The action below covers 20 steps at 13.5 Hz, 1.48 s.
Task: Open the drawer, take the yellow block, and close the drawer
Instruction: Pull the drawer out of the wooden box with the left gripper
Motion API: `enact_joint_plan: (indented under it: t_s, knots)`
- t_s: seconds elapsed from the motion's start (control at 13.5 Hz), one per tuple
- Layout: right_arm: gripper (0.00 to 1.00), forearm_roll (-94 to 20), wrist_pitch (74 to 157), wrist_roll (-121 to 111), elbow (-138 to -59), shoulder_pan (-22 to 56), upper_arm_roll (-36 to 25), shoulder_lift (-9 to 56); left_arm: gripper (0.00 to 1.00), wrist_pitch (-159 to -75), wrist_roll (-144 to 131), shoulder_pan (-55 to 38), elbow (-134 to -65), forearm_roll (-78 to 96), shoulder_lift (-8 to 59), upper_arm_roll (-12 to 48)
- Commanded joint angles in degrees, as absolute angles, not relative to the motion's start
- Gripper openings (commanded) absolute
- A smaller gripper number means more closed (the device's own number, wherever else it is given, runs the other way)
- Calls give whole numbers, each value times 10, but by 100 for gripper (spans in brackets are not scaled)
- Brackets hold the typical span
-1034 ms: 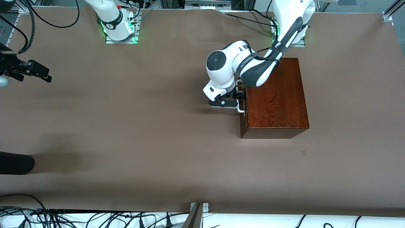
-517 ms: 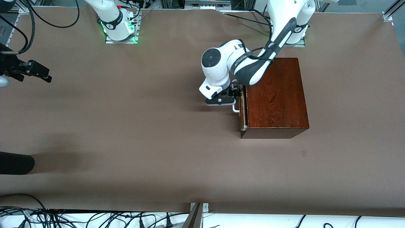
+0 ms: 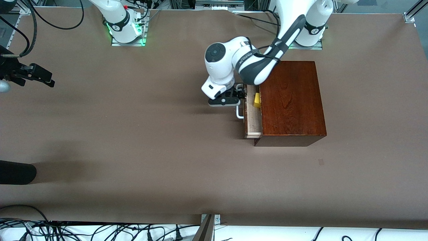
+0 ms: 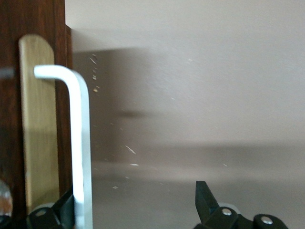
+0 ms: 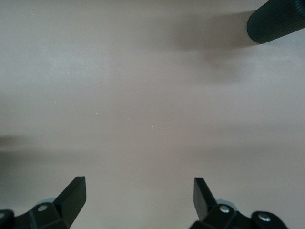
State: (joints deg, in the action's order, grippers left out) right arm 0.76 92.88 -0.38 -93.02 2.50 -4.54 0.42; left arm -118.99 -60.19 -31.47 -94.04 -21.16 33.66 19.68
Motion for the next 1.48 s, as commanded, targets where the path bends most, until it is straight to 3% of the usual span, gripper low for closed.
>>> enact_joint_plan:
  t_s: [0.0, 0.81, 1.4]
  knots:
    - [100, 11, 922, -3, -923, 25, -45, 5, 100, -1200, -627, -368, -879, -192, 383, 176]
    - [100, 8, 922, 4, -923, 30, -38, 4, 100, -1201, -638, -406, -792, -162, 424, 155]
    - [100, 7, 923, 4, -922, 31, -33, 4, 100, -1218, -656, -415, -790, -156, 427, 154]
